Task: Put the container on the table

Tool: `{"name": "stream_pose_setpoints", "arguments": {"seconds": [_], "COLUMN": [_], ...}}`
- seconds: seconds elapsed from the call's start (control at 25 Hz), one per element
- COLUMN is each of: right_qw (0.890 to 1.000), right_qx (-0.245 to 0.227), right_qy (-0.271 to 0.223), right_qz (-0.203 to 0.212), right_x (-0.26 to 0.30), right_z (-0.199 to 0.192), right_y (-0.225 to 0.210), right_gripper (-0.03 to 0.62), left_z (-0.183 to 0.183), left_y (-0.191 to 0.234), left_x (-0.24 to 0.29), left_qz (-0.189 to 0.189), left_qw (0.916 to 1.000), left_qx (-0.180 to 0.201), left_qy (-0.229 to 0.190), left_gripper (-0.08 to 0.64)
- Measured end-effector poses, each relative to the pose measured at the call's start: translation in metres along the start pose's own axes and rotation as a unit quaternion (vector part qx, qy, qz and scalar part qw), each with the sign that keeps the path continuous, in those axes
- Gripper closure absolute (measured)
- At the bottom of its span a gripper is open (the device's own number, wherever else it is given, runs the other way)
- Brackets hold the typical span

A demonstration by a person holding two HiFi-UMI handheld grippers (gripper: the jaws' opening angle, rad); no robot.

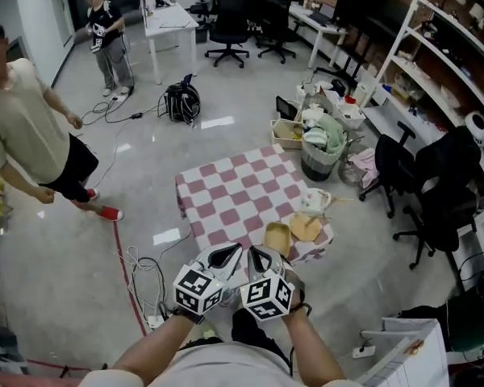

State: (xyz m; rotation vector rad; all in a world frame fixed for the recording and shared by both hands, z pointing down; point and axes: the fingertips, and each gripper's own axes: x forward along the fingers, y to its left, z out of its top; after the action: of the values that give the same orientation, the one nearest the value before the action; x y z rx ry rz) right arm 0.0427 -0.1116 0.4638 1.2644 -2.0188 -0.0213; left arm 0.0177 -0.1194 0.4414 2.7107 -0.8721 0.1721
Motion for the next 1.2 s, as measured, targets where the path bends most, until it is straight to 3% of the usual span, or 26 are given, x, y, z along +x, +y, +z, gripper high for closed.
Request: {"name": "stream_pose_setpoints", "arguments": {"seconds": [0.4, 0.8, 1.2], "right_qw": [0.996, 0.983, 0.972], "right_qx": [0.045, 0.112, 0.164], "right_qy": [-0.069, -0.134, -0.159], "right_qz": [-0.019, -0.05, -0.055], "right_x": [-0.038, -0.066, -0.076], "right_z": [0.052, 0.081, 0.084], "right_y": [-0.01, -0.035, -0.043], "right_gripper": [0.581, 0.583, 0.583], "left_z": [0.053, 0.09, 0.096], "left_y": [-0.007, -0.015, -0.014], "left_x": [-0.03, -0.047, -0.055], "left_qz": [0.01, 0.015, 0.023], "left_qw": [0.9991, 0.997, 0.9968], "left_qx": [0.01, 0.012, 0.004], "left_qy": [-0.039, -0.075, -0.077], "left_gripper": [0.555, 0.555, 0.555]}}
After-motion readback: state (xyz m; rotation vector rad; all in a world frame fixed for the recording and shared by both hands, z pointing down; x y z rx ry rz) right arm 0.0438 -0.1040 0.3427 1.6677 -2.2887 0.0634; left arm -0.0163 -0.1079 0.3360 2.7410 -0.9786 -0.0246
